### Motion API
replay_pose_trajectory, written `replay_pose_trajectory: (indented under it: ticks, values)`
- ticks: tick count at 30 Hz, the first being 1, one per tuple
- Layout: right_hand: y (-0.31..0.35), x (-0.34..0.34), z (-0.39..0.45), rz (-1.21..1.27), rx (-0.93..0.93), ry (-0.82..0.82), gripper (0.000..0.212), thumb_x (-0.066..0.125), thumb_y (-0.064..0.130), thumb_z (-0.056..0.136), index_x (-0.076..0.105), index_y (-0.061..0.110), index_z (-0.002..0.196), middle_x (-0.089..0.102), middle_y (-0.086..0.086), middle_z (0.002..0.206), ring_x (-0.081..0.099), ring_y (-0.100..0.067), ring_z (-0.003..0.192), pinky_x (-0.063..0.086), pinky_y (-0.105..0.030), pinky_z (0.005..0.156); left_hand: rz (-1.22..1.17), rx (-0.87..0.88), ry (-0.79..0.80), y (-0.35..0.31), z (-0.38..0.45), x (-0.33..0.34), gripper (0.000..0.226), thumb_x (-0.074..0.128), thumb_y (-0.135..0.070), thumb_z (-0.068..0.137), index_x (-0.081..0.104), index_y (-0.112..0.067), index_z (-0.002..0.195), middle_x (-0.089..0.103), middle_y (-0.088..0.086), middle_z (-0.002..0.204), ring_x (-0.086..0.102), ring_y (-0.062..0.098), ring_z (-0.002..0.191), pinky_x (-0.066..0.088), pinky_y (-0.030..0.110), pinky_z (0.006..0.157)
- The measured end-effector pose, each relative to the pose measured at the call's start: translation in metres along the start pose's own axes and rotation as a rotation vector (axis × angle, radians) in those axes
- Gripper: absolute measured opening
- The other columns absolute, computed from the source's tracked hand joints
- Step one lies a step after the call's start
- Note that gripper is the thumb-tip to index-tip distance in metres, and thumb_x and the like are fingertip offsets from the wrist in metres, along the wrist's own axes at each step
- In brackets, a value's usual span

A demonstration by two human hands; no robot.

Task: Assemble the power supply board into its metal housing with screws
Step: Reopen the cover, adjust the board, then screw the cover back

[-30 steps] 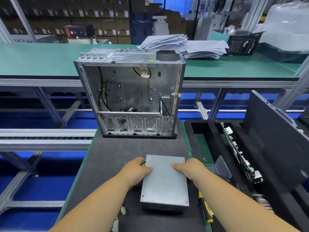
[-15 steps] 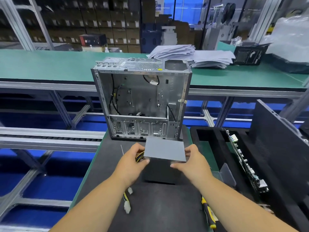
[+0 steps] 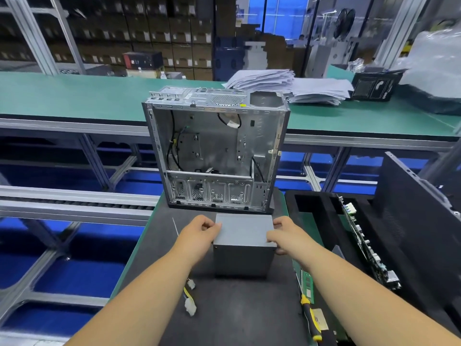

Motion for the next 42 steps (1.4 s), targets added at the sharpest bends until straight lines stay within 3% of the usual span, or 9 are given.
replay_pose_trajectory:
  ticks: [5, 8, 10, 13, 17, 25, 34, 39, 42]
  values:
    - [0.006, 0.0, 0.011, 0.001, 0.024, -0.079, 0.026, 0.051, 0.04, 0.096, 0.06, 0.023, 0.113, 0.065, -0.006, 0.106, 0.061, -0.025, 0.087, 0.052, -0.034, 0.078, 0.049, -0.053, 0.035, -0.007, 0.013, 0.008, 0.033, 0.051, -0.044, 0.096, 0.053, -0.032, 0.127, 0.058, -0.009, 0.118, 0.058, 0.012, 0.099, 0.044, 0.026, 0.075]
    - [0.008, 0.001, 0.014, 0.055, 0.067, -0.061, 0.022, 0.052, 0.033, 0.099, 0.064, 0.022, 0.113, 0.065, -0.007, 0.112, 0.062, -0.029, 0.101, 0.049, -0.036, 0.082, -0.063, -0.083, 0.083, -0.004, 0.018, 0.014, 0.042, 0.052, -0.033, 0.099, 0.051, -0.022, 0.139, 0.057, -0.002, 0.134, 0.055, 0.02, 0.12, 0.041, 0.035, 0.105]
    - [0.008, 0.001, 0.014, 0.077, 0.092, -0.048, 0.019, 0.052, 0.03, 0.099, 0.065, 0.022, 0.11, 0.064, -0.009, 0.117, 0.06, -0.033, 0.111, 0.049, -0.037, 0.084, -0.129, -0.101, 0.092, -0.004, 0.018, 0.016, 0.042, 0.054, -0.026, 0.098, 0.051, -0.018, 0.14, 0.058, 0.004, 0.135, 0.054, 0.024, 0.124, 0.038, 0.044, 0.111]
    - [0.009, 0.003, 0.015, 0.085, 0.098, -0.048, 0.019, 0.051, 0.028, 0.1, 0.066, 0.019, 0.108, 0.065, -0.009, 0.118, 0.061, -0.031, 0.101, 0.049, -0.037, 0.084, -0.214, -0.125, 0.093, -0.004, 0.021, 0.016, 0.039, 0.055, -0.017, 0.098, 0.053, -0.012, 0.137, 0.061, 0.007, 0.13, 0.059, 0.025, 0.118, 0.045, 0.043, 0.105]
    - [0.009, 0.003, 0.015, 0.078, 0.103, -0.036, 0.019, 0.049, 0.026, 0.101, 0.065, 0.02, 0.108, 0.065, -0.011, 0.119, 0.058, -0.027, 0.092, 0.048, -0.037, 0.082, -0.355, -0.174, 0.144, -0.008, 0.023, 0.014, 0.025, 0.053, -0.005, 0.097, 0.064, -0.017, 0.116, 0.071, 0.0, 0.107, 0.069, 0.013, 0.092, 0.055, 0.022, 0.071]
    - [0.011, 0.002, 0.015, 0.058, 0.111, -0.036, 0.03, 0.05, 0.023, 0.098, 0.063, 0.005, 0.118, 0.065, -0.02, 0.117, 0.052, -0.025, 0.084, 0.043, -0.034, 0.075, -0.281, -0.233, 0.159, -0.01, 0.031, 0.011, 0.037, 0.054, -0.001, 0.094, 0.061, -0.017, 0.127, 0.067, 0.008, 0.118, 0.066, 0.023, 0.105, 0.052, 0.038, 0.097]
    - [0.018, -0.002, 0.013, 0.11, 0.18, 0.023, 0.019, 0.05, 0.019, 0.099, 0.067, 0.013, 0.105, 0.065, -0.017, 0.122, 0.063, -0.031, 0.104, 0.048, -0.05, 0.1, -0.286, -0.267, 0.214, -0.015, 0.037, 0.011, 0.039, 0.05, 0.006, 0.095, 0.056, -0.008, 0.131, 0.065, 0.013, 0.113, 0.065, 0.023, 0.094, 0.053, 0.03, 0.085]
    - [0.025, -0.002, 0.017, 0.065, 0.217, 0.005, 0.028, 0.048, 0.014, 0.099, 0.06, 0.008, 0.123, 0.062, -0.014, 0.103, 0.058, -0.029, 0.094, 0.049, -0.045, 0.095, -0.282, -0.294, 0.259, -0.018, 0.039, 0.007, 0.04, 0.054, 0.005, 0.095, 0.052, -0.006, 0.134, 0.065, 0.016, 0.115, 0.06, 0.015, 0.074, 0.054, 0.018, 0.067]
    - [0.026, -0.003, 0.018, 0.048, 0.228, 0.016, 0.03, 0.046, 0.012, 0.098, 0.058, 0.004, 0.123, 0.059, -0.013, 0.098, 0.058, -0.03, 0.09, 0.049, -0.044, 0.09, -0.251, -0.293, 0.233, -0.017, 0.04, 0.007, 0.039, 0.058, 0.001, 0.094, 0.053, -0.008, 0.132, 0.066, 0.012, 0.11, 0.06, 0.018, 0.083, 0.048, 0.022, 0.074]
Point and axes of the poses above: each hand's wrist, its own z-axis towards the middle knuckle, its own x-axis out of the palm, y = z × x, the point moved 1 cm from there along z, towards the middle knuckle
